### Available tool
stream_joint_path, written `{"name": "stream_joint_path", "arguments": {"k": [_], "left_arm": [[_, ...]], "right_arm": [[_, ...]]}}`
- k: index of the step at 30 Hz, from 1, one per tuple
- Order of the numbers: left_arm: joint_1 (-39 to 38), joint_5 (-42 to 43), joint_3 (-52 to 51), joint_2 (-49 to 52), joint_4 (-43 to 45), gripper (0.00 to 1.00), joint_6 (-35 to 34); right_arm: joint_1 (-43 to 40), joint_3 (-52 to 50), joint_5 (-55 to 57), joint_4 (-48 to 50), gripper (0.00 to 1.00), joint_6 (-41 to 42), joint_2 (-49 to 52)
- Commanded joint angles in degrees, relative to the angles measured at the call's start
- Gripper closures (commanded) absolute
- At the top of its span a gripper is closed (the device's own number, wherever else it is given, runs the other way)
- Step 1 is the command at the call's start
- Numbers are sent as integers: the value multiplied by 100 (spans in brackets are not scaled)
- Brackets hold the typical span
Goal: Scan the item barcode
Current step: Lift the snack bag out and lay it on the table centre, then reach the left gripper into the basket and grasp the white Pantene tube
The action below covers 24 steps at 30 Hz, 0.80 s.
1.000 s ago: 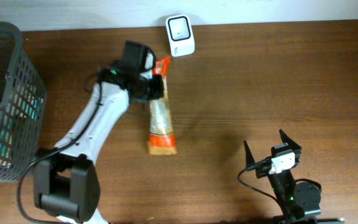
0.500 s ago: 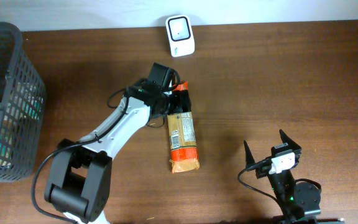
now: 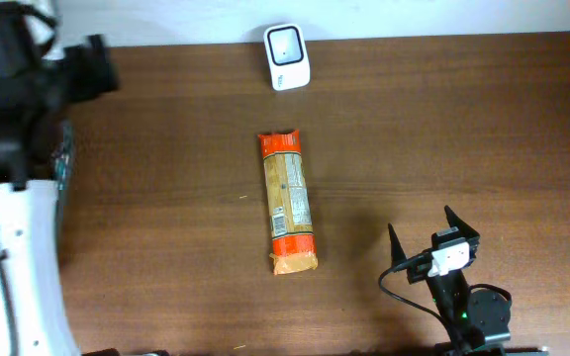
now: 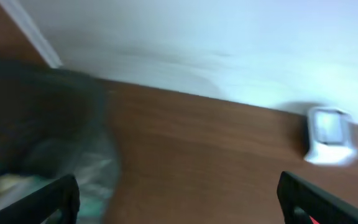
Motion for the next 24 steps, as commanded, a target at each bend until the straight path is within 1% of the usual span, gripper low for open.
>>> {"name": "stream_joint_path", "arguments": {"k": [1,2,5,6,9,10,14,17,20,24], "left_arm": [[1082,-688,55,-52,-31,1,136],[1408,-680,55,-42,-28,1,131],[2020,-647,44,-42,-31,1,131],[2232,-505,22,-42,-28,0,131],[2627,-343,-223,-4,-24,1,142],[2732,-341,-348,66,-11,1,260],[2793,-332,-715,409,7,0,614],[2793,-308,-846,645,2,0,675],[2793,-295,-1003,844,-7,2,802],[2850,-297,-1019,1001,28,2,887]], "right_arm": [[-35,-42,-28,-9,1,46,-42],[-35,-42,-28,-9,1,46,-42],[-35,-42,-28,-9,1,46,-42],[-35,-42,-28,-9,1,46,-42],[-35,-42,-28,-9,1,46,-42],[-35,-42,-28,-9,1,46,-42],[-35,-42,-28,-9,1,46,-42],[-35,-42,-28,-9,1,46,-42],[-35,-42,-28,-9,1,46,-42],[-35,-42,-28,-9,1,46,-42]]}}
